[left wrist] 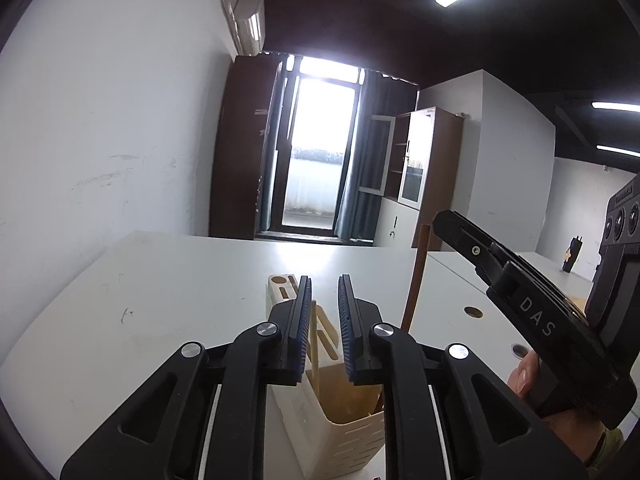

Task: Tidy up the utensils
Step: 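Lower the chopstick into the holder and open the left tool, then move the right tool down to a light bamboo chopstick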

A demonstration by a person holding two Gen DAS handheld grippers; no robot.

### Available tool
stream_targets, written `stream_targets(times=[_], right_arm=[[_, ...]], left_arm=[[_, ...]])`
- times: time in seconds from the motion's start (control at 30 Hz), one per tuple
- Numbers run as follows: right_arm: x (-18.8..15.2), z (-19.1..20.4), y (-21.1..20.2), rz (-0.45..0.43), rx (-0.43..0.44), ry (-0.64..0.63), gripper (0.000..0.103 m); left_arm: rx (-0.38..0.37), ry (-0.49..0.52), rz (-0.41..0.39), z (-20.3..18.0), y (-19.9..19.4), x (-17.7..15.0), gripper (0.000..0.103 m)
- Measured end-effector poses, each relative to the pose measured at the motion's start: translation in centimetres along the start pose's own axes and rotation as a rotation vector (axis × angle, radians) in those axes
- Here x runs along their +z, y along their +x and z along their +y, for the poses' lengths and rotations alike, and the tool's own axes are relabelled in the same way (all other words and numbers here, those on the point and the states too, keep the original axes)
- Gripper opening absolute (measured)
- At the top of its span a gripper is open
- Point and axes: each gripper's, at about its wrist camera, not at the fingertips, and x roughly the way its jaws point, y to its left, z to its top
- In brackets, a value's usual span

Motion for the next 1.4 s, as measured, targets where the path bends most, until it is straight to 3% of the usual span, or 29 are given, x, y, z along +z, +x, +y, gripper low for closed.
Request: stream_targets(times=[0.1,0.27,0.43,0.63,1.0,1.4], right_arm=[[0.4,-0.5,-0.2,0.007,0.009,0.021,0.021],[0.4,-0.9,-0.4,0.036,0.0,0.038,0.021],[0.4,-0.8,-1.1,0.061,-0.03,0.031,0.028],[0.0,-0.6,-2.1,0.113,-0.057,0.026,0.035],[-1.9,0.6,-3.1,0.269,-0.134,0.027,0.051],[-4.1,1.4,-5.4,0.386,-0.166,0.039,0.063]], left_arm=[[0.005,-0.005,-0.003,0.3,-0.5,0.1,0.02],[0.013,0.006,0.005,0.3,-1.3,0.0,0.024],[0.02,0.014,0.014,0.2,-2.3,-0.3,0.03],[0.069,0.019,0.111,0.2,-2.7,-0.9,0.034],[0.049,0.014,0.245,0.5,-4.2,-3.8,0.045],[0.069,0.072,0.331,-0.2,-5.3,-6.7,0.055]])
